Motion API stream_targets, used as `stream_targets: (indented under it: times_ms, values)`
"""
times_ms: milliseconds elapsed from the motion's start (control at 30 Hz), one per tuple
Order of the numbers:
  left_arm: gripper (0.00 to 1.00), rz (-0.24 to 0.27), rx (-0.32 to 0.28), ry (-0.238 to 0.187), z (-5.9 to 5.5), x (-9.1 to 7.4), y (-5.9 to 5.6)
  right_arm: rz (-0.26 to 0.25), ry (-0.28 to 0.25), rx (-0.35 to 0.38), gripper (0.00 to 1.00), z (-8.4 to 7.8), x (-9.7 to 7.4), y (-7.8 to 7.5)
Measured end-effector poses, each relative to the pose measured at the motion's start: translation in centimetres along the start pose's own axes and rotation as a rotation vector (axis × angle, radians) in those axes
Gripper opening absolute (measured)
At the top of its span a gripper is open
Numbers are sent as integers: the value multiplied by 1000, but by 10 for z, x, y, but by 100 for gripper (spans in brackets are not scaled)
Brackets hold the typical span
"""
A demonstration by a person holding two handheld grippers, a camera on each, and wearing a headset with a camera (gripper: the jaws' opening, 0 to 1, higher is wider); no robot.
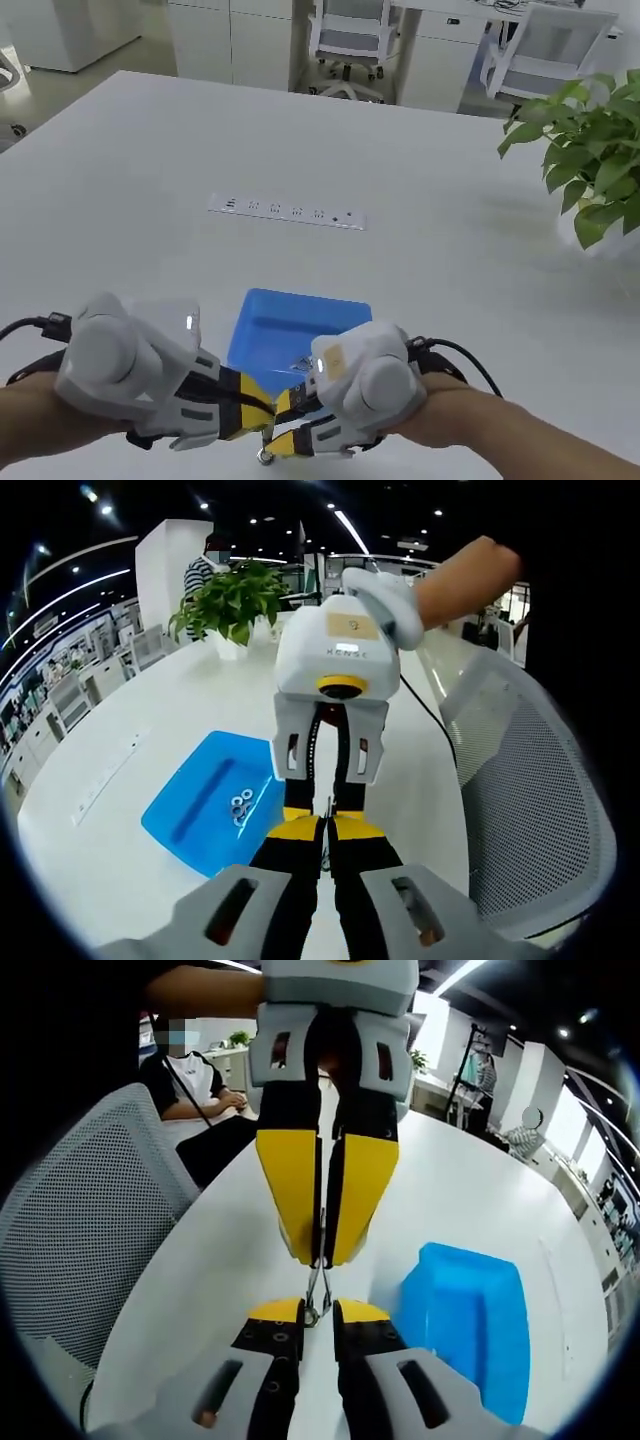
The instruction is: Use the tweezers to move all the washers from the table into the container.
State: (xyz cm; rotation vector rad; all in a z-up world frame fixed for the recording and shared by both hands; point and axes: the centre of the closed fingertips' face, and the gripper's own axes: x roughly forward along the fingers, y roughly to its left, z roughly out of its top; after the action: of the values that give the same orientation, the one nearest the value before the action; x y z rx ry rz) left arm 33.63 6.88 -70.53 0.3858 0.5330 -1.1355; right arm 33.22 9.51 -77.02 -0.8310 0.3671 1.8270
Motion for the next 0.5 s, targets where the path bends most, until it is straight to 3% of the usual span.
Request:
stream_targets:
  times_ms: [200,500]
  values:
    - [6,-7,0,4,-1,-1,1,10,1,-7,11,0,2,1]
    - [6,-7,0,11,-2,-2,1,11,-7,40,10,1,3,1]
